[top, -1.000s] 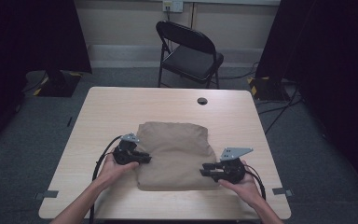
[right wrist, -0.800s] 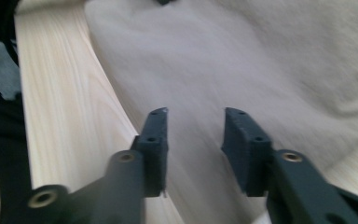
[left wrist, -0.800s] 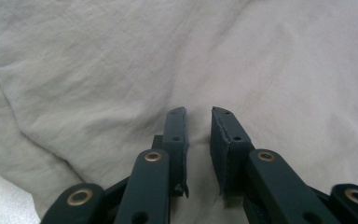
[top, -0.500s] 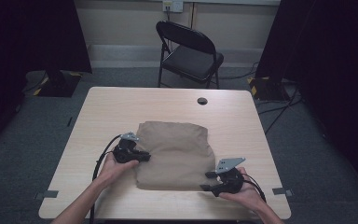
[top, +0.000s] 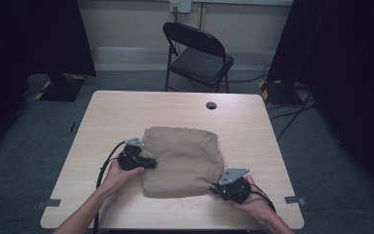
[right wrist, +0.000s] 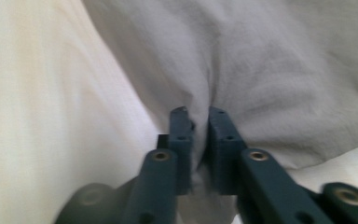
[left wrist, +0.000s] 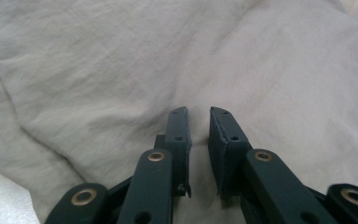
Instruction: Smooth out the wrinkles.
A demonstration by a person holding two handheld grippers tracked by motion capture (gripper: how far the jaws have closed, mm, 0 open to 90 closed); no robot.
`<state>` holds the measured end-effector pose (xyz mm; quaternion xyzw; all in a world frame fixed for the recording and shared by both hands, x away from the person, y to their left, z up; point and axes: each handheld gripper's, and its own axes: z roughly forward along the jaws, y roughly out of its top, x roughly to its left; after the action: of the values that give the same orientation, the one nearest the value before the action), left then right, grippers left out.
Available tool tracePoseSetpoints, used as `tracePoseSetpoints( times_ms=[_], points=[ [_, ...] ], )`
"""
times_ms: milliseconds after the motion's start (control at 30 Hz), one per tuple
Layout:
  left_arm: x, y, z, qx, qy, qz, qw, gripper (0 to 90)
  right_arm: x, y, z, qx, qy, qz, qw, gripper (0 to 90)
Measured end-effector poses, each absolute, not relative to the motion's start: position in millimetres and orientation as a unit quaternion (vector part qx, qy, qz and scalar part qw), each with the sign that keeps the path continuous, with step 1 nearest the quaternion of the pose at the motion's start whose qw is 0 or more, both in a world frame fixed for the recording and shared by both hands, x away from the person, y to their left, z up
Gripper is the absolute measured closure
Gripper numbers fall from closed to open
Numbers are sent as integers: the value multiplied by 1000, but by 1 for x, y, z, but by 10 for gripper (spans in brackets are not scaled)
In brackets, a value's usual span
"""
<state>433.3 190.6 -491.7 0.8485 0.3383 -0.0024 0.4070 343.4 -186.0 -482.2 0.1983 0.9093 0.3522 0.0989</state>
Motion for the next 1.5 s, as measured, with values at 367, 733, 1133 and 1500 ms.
tracePoseSetpoints(
  times_ms=[367,733,1133,1500],
  points=[
    [394,202,-450,846,270,3,459,714,344,-195,-467,197,895,399,25,840],
    [348,201,-461,875,217,-5,432,384,345,-195,-468,208,893,398,20,840],
    [351,194,-479,889,223,-2,400,361,349,-196,-470,217,887,408,0,841],
    [345,179,-485,905,212,45,365,411,349,-198,-466,234,873,428,-2,842]
  ],
)
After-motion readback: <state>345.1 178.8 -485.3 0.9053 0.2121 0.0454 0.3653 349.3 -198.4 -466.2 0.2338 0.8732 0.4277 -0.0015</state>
